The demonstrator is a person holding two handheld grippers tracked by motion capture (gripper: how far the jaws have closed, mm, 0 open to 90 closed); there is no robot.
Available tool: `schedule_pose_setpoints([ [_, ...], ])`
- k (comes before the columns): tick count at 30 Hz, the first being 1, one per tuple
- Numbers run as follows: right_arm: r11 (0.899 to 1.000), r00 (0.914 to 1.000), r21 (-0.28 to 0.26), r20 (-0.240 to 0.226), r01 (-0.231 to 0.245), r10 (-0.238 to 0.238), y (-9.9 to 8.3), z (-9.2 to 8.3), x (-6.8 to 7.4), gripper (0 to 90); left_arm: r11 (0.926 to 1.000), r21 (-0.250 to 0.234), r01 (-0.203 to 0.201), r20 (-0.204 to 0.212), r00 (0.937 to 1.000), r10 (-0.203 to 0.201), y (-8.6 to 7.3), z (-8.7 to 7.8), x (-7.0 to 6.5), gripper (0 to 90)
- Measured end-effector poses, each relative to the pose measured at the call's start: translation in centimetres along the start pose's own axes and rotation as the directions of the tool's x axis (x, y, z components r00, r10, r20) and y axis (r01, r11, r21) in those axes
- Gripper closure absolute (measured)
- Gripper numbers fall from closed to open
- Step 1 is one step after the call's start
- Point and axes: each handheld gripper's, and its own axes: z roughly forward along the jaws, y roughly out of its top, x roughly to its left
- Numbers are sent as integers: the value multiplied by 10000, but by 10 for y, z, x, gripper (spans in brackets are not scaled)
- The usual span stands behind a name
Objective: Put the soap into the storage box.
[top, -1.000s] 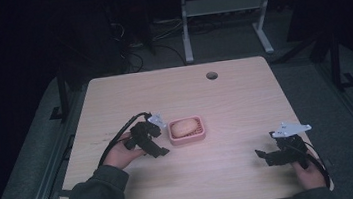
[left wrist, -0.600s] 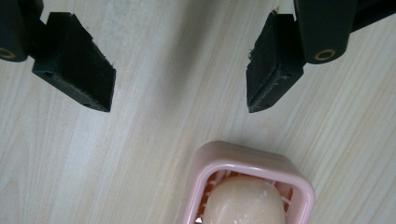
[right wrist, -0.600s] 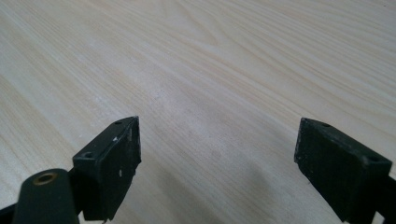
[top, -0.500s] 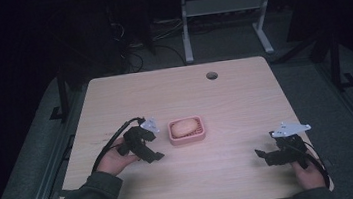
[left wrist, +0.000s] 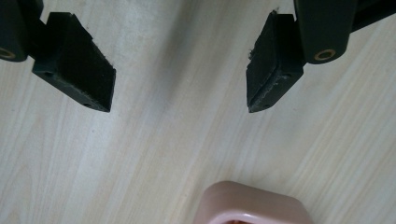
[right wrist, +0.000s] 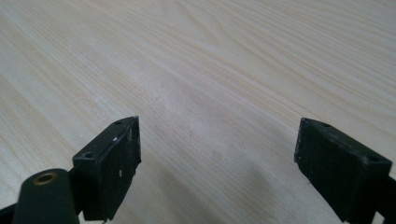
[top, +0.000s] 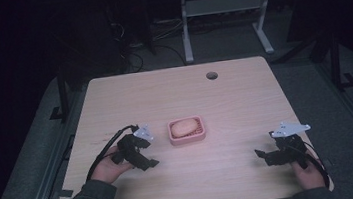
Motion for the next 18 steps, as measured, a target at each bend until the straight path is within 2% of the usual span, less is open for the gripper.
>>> schedule_pose_setpoints([
  [9, 10000, 10000, 10, -24, 26, -26, 0, 0, 1, 141, 10000, -8, -34, -78, 10000, 34, -14, -3, -8, 239],
  [18, 10000, 10000, 59, -35, 42, -42, 0, 1, 2, 142, 9996, -173, 204, -167, 9996, -207, -32, -8, -15, 239],
])
